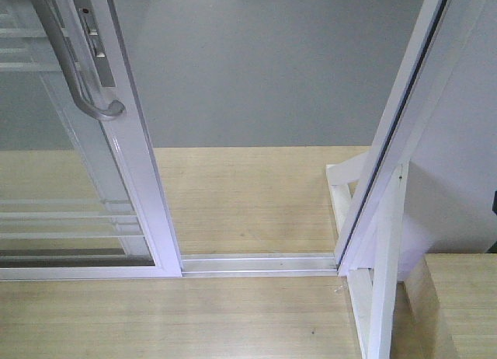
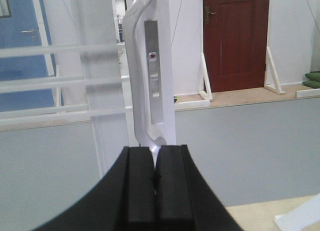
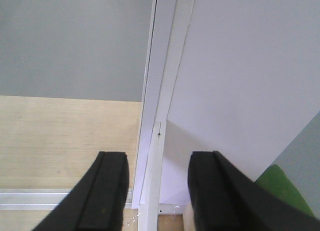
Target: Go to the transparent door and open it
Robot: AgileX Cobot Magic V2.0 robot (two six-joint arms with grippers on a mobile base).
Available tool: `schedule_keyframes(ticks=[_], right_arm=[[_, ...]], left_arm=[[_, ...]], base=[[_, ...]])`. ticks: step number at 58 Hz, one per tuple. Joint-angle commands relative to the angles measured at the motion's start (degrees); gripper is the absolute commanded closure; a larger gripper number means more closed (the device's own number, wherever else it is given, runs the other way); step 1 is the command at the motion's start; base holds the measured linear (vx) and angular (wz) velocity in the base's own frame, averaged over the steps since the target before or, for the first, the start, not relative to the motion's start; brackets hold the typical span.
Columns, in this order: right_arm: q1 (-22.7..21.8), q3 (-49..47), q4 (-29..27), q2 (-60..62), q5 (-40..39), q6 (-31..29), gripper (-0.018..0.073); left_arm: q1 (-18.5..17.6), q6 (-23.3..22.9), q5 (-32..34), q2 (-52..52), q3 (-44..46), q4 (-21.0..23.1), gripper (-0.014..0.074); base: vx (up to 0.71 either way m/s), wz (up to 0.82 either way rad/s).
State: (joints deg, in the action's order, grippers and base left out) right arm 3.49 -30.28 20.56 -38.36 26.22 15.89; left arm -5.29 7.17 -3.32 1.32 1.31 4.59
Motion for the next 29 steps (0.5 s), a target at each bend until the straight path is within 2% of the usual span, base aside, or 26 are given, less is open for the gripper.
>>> schedule_keyframes(ticks=[1, 6, 9, 16, 29], right_arm=[[-0.31, -1.68, 1.31, -0.17, -3.8, -0.08, 0.0196], [-0.31, -1.68, 1.31, -0.17, -3.8, -0.13, 0.0196], [-0.31, -1.68, 1.31, -0.17, -3.8, -0.13, 0.0196], [-0.31, -1.68, 1.37, -0.17, -3.8, -0.13, 0.0196], [-0.31, -1.68, 1.37, -0.17, -3.8, -0.13, 0.0196]], left_arm=[[0.22, -0.67, 4.36, -1.78, -1.35, 0.21, 0.0606], [0.22, -1.64, 4.65, -2.95, -4.13, 0.21, 0.0606], [0.22, -2.39, 1.78, -2.71, -3.99, 0.21, 0.0604], [0.22, -2.39, -0.51, -2.79, -3.99, 0.21, 0.0604], [0.22, -2.39, -0.79, -2.79, -3.99, 0.21, 0.0604]], base=[[0.0, 0.0], [0.0, 0.0], [0.0, 0.0], [0.0, 0.0], [0.0, 0.0]])
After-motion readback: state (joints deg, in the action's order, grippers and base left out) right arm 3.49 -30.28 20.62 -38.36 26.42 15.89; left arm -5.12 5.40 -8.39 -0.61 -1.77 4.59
